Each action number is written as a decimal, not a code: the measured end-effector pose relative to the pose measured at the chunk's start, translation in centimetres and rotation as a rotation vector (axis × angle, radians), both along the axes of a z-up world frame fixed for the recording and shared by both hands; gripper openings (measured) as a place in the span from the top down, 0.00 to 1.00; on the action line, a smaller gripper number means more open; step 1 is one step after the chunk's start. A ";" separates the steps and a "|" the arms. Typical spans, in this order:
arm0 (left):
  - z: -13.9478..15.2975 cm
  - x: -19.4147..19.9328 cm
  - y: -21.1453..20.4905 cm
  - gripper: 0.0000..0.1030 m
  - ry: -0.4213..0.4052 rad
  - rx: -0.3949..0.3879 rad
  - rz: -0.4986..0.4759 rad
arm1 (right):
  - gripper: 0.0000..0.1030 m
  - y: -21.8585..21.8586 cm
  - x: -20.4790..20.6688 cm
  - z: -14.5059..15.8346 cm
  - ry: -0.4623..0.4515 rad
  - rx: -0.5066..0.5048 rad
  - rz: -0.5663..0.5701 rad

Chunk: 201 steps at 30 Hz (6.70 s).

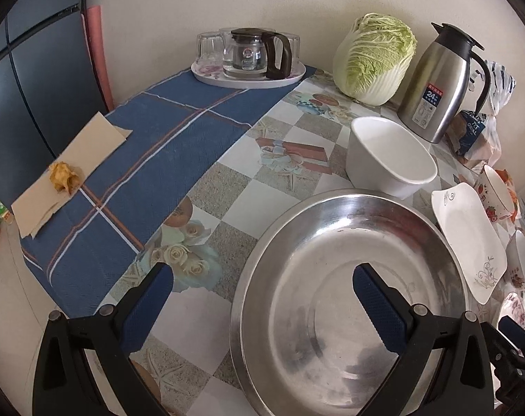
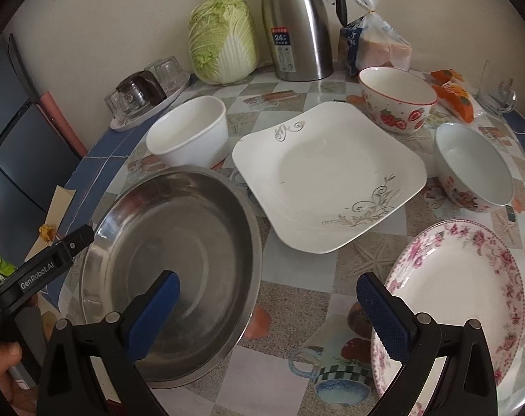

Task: Organize plates and bowls

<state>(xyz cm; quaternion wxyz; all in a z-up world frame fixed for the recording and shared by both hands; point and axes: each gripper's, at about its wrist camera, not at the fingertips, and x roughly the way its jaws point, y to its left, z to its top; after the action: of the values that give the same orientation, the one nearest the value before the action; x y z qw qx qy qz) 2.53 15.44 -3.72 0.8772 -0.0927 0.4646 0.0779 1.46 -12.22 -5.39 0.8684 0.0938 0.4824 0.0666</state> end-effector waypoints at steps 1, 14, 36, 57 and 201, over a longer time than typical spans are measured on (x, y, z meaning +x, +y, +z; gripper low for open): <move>-0.3 0.1 0.3 0.00 0.005 -0.019 -0.001 | 0.00 0.3 0.1 -0.2 0.005 0.000 0.005; -1.0 0.1 0.9 0.00 -0.025 -0.027 0.018 | 0.13 1.3 1.3 -1.3 0.057 0.079 0.028; -3.8 0.5 1.7 0.47 0.122 -0.132 0.005 | 0.70 1.6 2.5 -4.5 0.150 0.118 0.034; -2.1 -0.4 2.0 0.72 0.091 -0.112 0.014 | 0.84 1.4 2.0 -3.8 0.145 0.130 0.065; -2.3 12.5 -15.9 0.72 0.206 -0.049 -0.210 | 0.80 -14.1 7.2 -2.7 0.021 0.084 -0.192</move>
<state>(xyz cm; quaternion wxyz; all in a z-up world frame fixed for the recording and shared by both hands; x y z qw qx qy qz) 15.04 -0.42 -5.99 0.8256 -0.0565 0.5611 -0.0168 8.69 -26.29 -8.04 0.8610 0.1763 0.4771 0.0022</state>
